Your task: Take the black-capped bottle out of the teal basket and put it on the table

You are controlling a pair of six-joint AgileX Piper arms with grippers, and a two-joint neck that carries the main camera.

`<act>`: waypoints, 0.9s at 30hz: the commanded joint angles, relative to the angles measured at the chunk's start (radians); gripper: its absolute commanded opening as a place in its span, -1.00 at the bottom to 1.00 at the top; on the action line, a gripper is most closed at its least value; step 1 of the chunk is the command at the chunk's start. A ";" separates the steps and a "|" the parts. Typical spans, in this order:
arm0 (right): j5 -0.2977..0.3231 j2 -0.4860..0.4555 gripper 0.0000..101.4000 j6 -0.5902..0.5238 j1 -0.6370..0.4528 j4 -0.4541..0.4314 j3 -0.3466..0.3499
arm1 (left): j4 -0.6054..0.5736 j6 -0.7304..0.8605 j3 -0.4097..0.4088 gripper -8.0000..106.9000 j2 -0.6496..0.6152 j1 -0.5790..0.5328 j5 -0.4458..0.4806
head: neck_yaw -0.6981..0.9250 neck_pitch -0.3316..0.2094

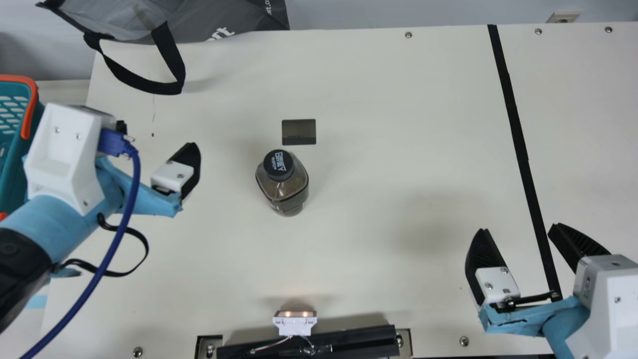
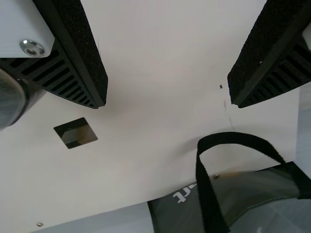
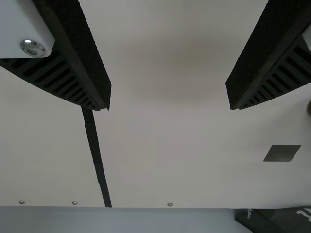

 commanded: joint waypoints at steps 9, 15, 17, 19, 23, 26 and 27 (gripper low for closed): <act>0.000 0.000 0.79 0.000 0.000 0.000 0.000 | 0.020 -0.016 0.081 1.00 -0.085 0.087 0.004 | 0.008 -0.004; 0.000 0.000 0.79 0.000 0.000 0.000 0.000 | 0.041 -0.036 0.125 1.00 -0.147 0.124 0.023 | 0.008 -0.004; 0.000 0.000 0.79 0.000 0.000 0.000 0.000 | 0.047 -0.042 0.139 1.00 -0.168 0.134 0.030 | 0.008 -0.004; 0.000 0.000 0.79 0.000 0.000 0.000 0.000 | 0.055 -0.050 0.151 1.00 -0.189 0.142 0.039 | 0.008 -0.004; 0.000 0.000 0.79 0.000 0.000 0.000 0.000 | 0.067 -0.065 0.172 1.00 -0.232 0.156 0.059 | 0.008 -0.004; 0.000 0.000 0.79 0.000 0.000 0.000 0.000 | 0.075 -0.077 0.187 1.00 -0.264 0.164 0.075 | 0.008 -0.004; 0.000 0.000 0.79 0.000 0.000 0.000 0.000 | 0.078 -0.082 0.192 1.00 -0.274 0.166 0.080 | 0.008 -0.004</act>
